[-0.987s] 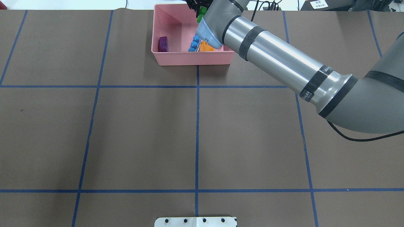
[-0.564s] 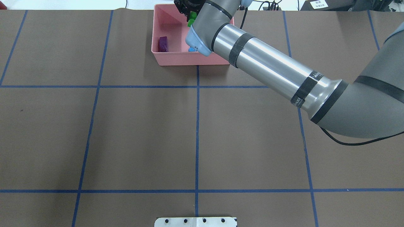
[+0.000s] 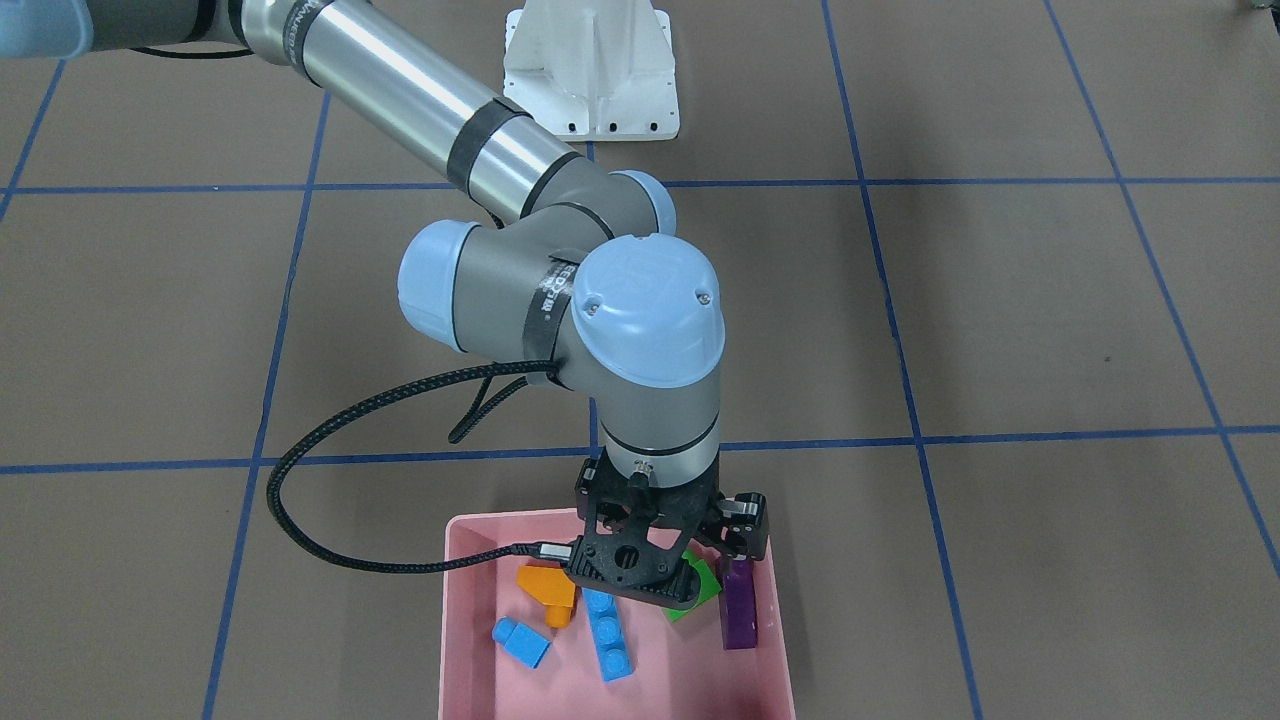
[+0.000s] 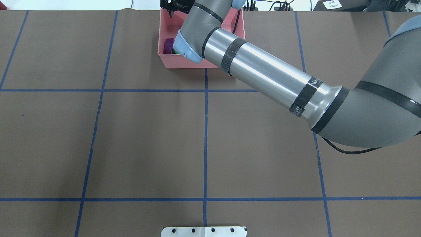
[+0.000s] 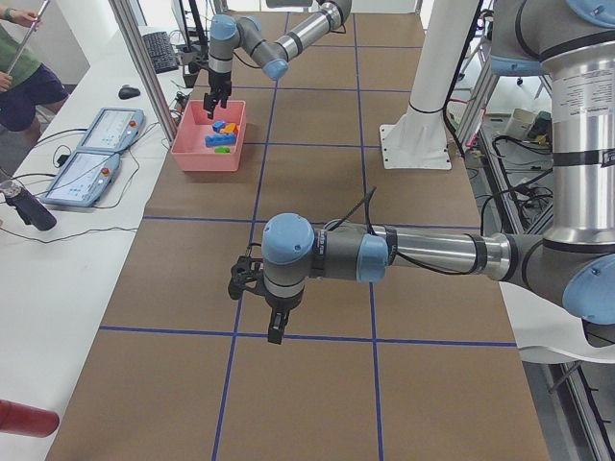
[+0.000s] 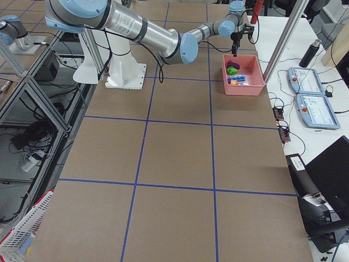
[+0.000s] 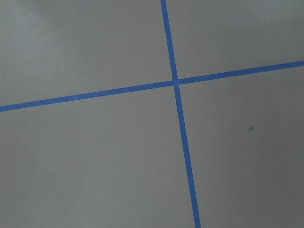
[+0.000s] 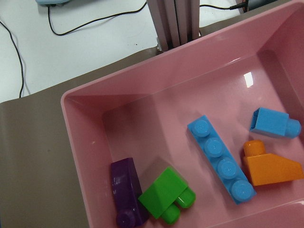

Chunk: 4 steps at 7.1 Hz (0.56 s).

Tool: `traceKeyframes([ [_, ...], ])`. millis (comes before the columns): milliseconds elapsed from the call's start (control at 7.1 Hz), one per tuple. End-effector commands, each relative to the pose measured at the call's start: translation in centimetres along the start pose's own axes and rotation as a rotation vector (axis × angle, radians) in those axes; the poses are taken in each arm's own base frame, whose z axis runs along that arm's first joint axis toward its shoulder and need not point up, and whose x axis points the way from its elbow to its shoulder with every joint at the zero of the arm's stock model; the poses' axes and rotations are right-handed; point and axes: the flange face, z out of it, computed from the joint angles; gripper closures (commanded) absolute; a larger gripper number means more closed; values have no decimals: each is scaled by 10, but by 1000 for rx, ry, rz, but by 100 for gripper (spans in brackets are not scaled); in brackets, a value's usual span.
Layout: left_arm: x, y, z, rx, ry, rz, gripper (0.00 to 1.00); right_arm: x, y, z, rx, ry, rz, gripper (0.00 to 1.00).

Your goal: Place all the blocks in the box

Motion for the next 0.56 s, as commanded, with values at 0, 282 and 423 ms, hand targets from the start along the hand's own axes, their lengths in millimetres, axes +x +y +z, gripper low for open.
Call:
traceKeyframes([
  [0,-3,3,3,-8,-2,-4,0,16,-27,-16,-66,62,-20,0],
  [282,0,2,-1,2,0,9,0,74,-54,-57,-101,126,-114,0],
  [423,1,2,-2,3,-2,10,0,122,-64,-70,-117,150,-167,0],
])
